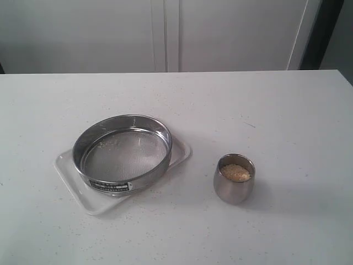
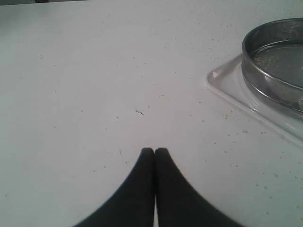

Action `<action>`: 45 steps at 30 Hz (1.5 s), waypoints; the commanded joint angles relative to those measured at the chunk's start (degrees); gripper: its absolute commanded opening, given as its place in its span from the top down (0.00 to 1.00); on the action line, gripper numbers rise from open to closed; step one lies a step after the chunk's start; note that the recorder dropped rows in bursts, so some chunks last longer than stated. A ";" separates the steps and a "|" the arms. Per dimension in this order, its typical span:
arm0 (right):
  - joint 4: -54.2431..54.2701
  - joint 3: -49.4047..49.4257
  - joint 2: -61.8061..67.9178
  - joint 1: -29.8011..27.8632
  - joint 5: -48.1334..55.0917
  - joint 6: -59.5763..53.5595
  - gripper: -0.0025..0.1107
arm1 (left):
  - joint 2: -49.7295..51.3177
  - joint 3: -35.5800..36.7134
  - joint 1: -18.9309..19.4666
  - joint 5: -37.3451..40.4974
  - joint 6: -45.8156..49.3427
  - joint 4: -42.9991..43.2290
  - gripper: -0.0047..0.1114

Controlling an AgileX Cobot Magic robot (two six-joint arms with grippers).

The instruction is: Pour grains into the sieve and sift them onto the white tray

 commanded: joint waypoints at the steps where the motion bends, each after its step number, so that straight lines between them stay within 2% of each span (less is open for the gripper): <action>1: 0.05 0.31 -0.34 0.07 -6.46 -0.23 0.98 | -0.27 0.30 0.11 0.19 -0.02 -0.63 0.96; 11: 0.05 0.31 -0.34 0.07 -30.53 0.36 0.98 | -0.27 0.30 0.11 0.19 -0.02 -0.63 0.96; 16: 0.05 0.31 -0.34 0.07 -43.91 13.19 0.98 | -0.27 0.30 0.11 0.19 -0.02 -0.63 0.96; 23: 0.05 -3.07 0.80 0.07 -45.98 14.32 0.98 | -0.27 0.30 0.11 0.19 -0.02 -0.63 0.96; 27: 0.05 -5.58 5.79 0.07 -52.84 9.77 0.98 | -0.27 0.30 0.11 0.19 -0.02 -0.63 0.96; 32: -0.36 -10.98 14.13 0.07 -52.42 9.99 0.98 | -0.27 0.30 0.11 0.19 -0.02 -0.63 0.96; 37: -7.49 -15.15 23.39 0.07 -52.87 12.79 0.98 | -0.27 0.30 0.11 0.19 -0.02 -0.63 0.96; 45: -30.51 -18.18 37.02 0.07 -58.05 25.48 0.98 | -0.27 0.30 0.11 0.19 -0.02 -0.63 0.96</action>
